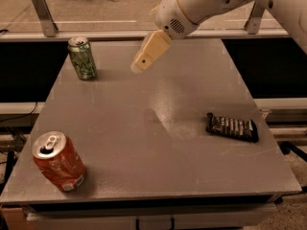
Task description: Knock green can over
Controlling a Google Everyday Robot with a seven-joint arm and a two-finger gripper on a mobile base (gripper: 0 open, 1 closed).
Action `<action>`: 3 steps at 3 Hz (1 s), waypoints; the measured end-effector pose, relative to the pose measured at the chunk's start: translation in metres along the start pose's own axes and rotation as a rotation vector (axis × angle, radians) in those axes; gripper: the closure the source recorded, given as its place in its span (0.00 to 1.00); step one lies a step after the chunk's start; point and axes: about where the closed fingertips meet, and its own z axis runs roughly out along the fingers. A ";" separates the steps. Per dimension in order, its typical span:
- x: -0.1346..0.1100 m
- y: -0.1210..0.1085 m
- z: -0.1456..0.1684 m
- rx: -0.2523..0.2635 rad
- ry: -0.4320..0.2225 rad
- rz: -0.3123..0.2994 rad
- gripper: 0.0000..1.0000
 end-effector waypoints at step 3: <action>-0.040 0.000 0.103 -0.079 -0.202 0.078 0.00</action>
Offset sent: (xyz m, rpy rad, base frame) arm 0.0397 0.0999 -0.0392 0.2505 0.0555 0.0607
